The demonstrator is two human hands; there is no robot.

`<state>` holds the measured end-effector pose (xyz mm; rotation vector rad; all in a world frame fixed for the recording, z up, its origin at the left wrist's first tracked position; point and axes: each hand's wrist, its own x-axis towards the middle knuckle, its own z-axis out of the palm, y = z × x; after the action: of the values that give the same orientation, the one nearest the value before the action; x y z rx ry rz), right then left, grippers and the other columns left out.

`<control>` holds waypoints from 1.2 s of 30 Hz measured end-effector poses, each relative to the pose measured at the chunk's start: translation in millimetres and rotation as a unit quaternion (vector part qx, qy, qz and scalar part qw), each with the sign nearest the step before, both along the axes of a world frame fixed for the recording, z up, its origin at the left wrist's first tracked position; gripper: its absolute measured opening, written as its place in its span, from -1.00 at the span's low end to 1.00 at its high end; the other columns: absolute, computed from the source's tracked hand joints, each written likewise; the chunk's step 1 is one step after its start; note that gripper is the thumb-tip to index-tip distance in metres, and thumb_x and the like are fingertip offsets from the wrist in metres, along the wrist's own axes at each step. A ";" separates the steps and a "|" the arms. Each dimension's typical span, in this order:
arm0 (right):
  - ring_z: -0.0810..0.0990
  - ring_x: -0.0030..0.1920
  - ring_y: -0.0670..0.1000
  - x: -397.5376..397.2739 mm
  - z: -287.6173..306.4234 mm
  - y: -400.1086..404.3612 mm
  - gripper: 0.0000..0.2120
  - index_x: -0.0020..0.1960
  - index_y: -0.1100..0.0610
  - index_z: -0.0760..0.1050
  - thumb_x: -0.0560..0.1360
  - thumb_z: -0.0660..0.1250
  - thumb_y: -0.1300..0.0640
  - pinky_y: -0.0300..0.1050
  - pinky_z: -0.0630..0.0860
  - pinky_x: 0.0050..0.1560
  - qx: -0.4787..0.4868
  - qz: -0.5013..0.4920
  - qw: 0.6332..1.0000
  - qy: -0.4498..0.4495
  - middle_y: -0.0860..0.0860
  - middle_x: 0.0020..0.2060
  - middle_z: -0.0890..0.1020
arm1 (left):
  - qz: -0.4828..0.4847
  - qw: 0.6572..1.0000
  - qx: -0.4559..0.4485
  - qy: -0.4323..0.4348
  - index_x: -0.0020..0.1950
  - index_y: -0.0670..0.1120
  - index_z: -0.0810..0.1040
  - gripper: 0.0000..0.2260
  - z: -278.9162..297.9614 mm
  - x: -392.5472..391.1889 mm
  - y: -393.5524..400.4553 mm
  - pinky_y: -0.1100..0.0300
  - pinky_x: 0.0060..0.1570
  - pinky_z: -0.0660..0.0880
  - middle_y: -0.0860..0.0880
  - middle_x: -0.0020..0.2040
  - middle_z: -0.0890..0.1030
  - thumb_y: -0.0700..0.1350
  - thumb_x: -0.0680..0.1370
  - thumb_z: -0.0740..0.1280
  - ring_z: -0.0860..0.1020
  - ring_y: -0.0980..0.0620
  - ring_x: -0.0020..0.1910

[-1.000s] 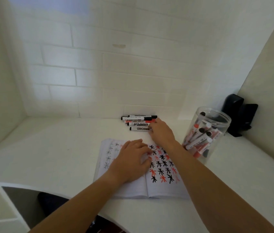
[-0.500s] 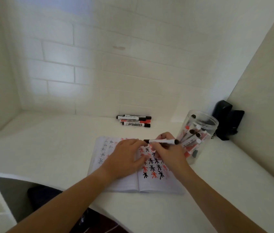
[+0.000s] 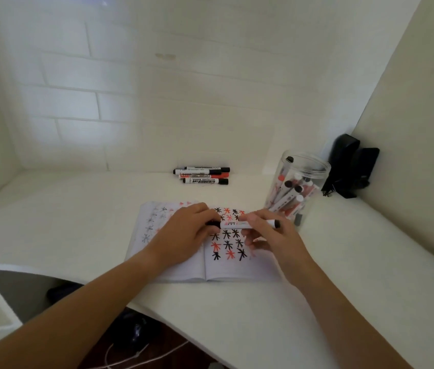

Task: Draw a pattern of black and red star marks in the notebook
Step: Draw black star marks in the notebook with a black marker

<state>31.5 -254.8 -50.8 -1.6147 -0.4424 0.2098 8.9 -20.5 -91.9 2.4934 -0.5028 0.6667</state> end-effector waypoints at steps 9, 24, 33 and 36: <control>0.61 -0.16 -0.10 10.7 -25.9 1.4 -0.83 0.12 0.01 0.64 0.58 0.34 0.03 -0.17 0.55 -0.19 -0.327 -0.058 0.850 -0.409 -0.10 -0.12 0.68 | -0.009 0.999 0.026 -0.019 0.10 -0.05 0.64 -0.69 -0.4 -1.0 -4.1 0.42 -0.01 0.29 0.08 -0.05 0.52 0.05 0.65 0.16 0.43 0.16 -0.07; 0.52 -0.36 0.01 16.2 -51.9 32.5 -0.95 -0.03 0.11 0.55 0.58 0.37 0.13 -0.16 0.31 -0.43 -0.387 -0.112 0.675 -0.618 -0.01 -0.26 0.54 | -0.021 0.997 0.072 -0.028 -0.03 -0.15 0.52 -0.69 -1.5 -1.2 -8.5 0.00 -0.13 0.47 -0.04 -0.10 0.49 -0.04 0.66 0.05 0.43 -0.01 -0.15; 0.48 -0.53 0.02 7.3 -43.7 29.9 -0.78 0.04 0.02 0.53 0.65 0.16 -0.06 -0.18 0.15 -0.52 -0.414 -0.105 0.687 -0.588 -0.05 -0.39 0.53 | -0.041 0.994 0.099 -0.031 -0.10 -0.13 0.48 -0.77 -0.9 0.0 -7.5 0.08 -0.11 0.43 -0.07 -0.09 0.50 -0.17 0.56 0.04 0.44 -0.03 -0.14; 0.48 -0.56 0.05 6.9 -42.8 28.8 -0.75 0.08 -0.02 0.52 0.69 0.12 -0.10 -0.18 0.22 -0.55 -0.423 -0.111 0.689 -0.578 -0.03 -0.45 0.52 | -0.034 0.995 0.093 -0.032 -0.10 -0.14 0.48 -0.76 -3.1 1.2 -5.3 0.05 -0.12 0.45 -0.07 -0.09 0.49 -0.17 0.56 0.03 0.44 -0.03 -0.15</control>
<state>38.4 -226.1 -93.6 -2.5811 -1.2181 -1.0361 10.1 -25.9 -95.0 2.6198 -0.6985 0.7040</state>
